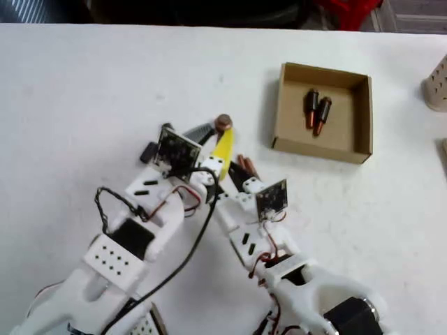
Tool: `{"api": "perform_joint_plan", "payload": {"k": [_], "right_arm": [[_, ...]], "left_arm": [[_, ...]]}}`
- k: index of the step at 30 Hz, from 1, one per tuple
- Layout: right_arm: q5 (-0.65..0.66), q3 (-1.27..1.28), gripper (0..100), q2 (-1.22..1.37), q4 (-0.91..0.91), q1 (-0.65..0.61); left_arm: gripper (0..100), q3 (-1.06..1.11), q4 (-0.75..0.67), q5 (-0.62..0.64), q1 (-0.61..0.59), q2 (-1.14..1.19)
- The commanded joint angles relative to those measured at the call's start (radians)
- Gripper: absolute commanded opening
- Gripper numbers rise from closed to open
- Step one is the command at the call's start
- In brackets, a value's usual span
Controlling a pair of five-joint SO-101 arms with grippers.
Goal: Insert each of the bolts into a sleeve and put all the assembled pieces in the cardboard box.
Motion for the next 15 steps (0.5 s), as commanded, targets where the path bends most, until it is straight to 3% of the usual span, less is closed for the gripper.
{"api": "perform_joint_plan", "payload": {"k": [1,15], "right_arm": [[-0.006,-0.034,1.5,-0.001,-0.022,-0.008],[0.040,-0.034,1.5,-0.002,-0.022,-0.002]], "left_arm": [[2,-0.006,-0.026,0.020,-0.008,0.002],[2,-0.006,0.014,0.020,-0.013,-0.002]]}}
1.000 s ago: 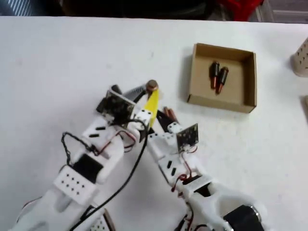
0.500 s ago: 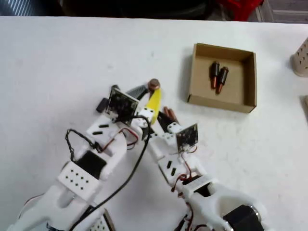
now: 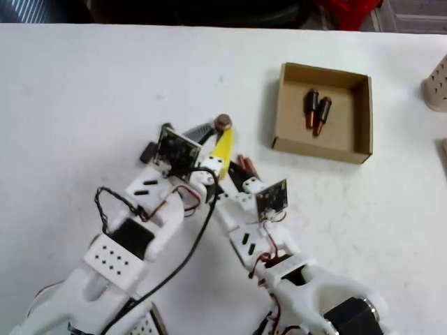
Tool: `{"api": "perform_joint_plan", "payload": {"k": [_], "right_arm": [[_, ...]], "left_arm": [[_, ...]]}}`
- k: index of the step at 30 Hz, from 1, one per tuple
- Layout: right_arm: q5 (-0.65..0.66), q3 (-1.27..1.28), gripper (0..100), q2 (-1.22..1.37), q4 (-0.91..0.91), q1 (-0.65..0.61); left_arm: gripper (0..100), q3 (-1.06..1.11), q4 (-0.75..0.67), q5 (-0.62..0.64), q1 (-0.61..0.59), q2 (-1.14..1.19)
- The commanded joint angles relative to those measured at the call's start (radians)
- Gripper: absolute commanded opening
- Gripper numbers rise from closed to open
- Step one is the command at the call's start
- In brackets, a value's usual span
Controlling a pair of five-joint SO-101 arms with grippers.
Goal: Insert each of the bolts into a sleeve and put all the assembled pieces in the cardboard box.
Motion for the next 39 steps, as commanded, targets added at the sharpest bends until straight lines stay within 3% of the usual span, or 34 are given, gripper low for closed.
{"api": "perform_joint_plan", "payload": {"k": [1,17,27,39], "right_arm": [[0.038,-0.034,1.5,-0.002,-0.022,-0.001],[0.040,-0.038,1.5,-0.004,-0.024,0.036],[0.040,-0.038,1.5,0.001,-0.022,0.036],[0.038,-0.038,1.5,-0.005,-0.022,0.044]], "left_arm": [[2,-0.009,0.025,0.020,-0.012,-0.002],[3,-0.006,0.031,0.020,-0.012,0.002],[25,-0.005,0.075,0.020,-0.012,0.004],[26,0.063,0.072,0.020,-0.061,0.004]]}}
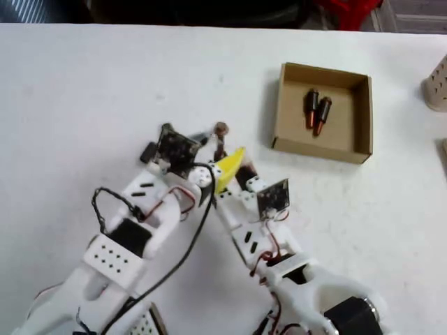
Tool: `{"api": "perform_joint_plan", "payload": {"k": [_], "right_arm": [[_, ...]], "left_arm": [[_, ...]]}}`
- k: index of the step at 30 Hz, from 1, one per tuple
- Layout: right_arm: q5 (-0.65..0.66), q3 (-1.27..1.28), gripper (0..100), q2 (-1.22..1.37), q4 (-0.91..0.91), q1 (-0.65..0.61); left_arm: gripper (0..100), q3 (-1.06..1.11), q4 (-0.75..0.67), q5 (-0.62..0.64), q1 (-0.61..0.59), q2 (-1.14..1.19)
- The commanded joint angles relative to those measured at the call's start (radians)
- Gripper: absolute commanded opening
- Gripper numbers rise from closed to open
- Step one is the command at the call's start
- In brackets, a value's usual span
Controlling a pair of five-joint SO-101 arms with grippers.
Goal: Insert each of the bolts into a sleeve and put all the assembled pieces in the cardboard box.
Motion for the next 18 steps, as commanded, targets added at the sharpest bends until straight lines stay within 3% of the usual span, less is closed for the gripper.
{"api": "perform_joint_plan", "payload": {"k": [1,10,18], "right_arm": [[0.012,-0.038,1.5,-0.008,-0.022,0.013],[0.014,-0.038,1.5,-0.008,-0.022,0.015],[0.014,-0.068,1.5,-0.004,0.019,0.088]], "left_arm": [[26,-0.002,-0.008,0.021,-0.013,0.001],[26,0.000,0.000,0.015,-0.024,-0.004],[25,-0.008,0.000,0.018,-0.139,-0.007]]}}
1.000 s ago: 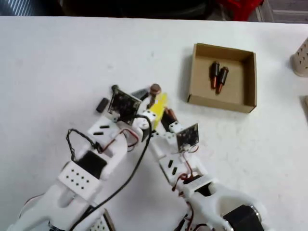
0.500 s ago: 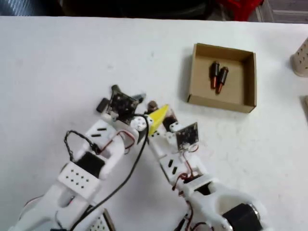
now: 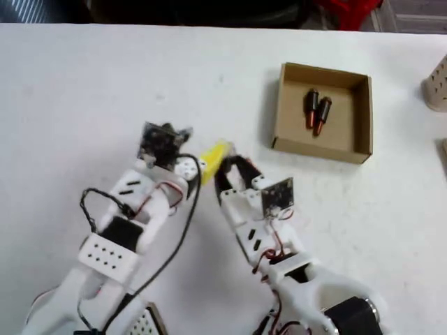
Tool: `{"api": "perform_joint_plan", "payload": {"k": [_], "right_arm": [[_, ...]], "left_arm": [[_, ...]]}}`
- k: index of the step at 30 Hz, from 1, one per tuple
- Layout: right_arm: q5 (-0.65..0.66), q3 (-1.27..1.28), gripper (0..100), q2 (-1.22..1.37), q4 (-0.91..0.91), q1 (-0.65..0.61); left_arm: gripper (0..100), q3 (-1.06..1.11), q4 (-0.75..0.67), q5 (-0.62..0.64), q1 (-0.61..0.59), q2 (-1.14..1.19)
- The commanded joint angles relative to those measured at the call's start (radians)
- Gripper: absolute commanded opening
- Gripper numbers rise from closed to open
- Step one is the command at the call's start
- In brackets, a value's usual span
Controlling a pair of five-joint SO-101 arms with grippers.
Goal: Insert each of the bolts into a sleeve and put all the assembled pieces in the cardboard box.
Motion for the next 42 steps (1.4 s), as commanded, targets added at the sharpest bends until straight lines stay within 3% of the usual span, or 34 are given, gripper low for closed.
{"api": "perform_joint_plan", "payload": {"k": [1,5,8,13,21,28,35,42], "right_arm": [[0.012,-0.091,1.5,-0.008,0.071,0.065],[0.012,-0.190,1.5,-0.008,0.275,0.125],[0.014,-0.204,1.5,-0.010,0.285,0.166],[0.009,-0.218,1.5,-0.073,0.374,0.222],[0.008,-0.430,1.5,-0.329,1.061,0.361],[0.075,-0.786,1.6,-0.349,1.583,0.489],[0.106,-1.163,1.6,-0.102,1.736,0.613],[0.161,-1.540,1.6,0.251,1.801,0.694]], "left_arm": [[22,-0.015,0.000,0.018,-0.021,-0.007],[1,-0.026,0.000,0.017,-0.021,-0.038],[5,-0.025,0.051,0.020,-0.021,-0.116],[2,-0.025,0.158,0.021,-0.054,-0.183],[2,0.068,0.206,0.023,-0.243,-0.010],[2,-0.046,0.207,0.015,-0.332,0.297],[2,-0.190,0.206,0.005,-0.338,0.542],[2,-0.198,0.206,-0.074,-0.338,0.558]]}}
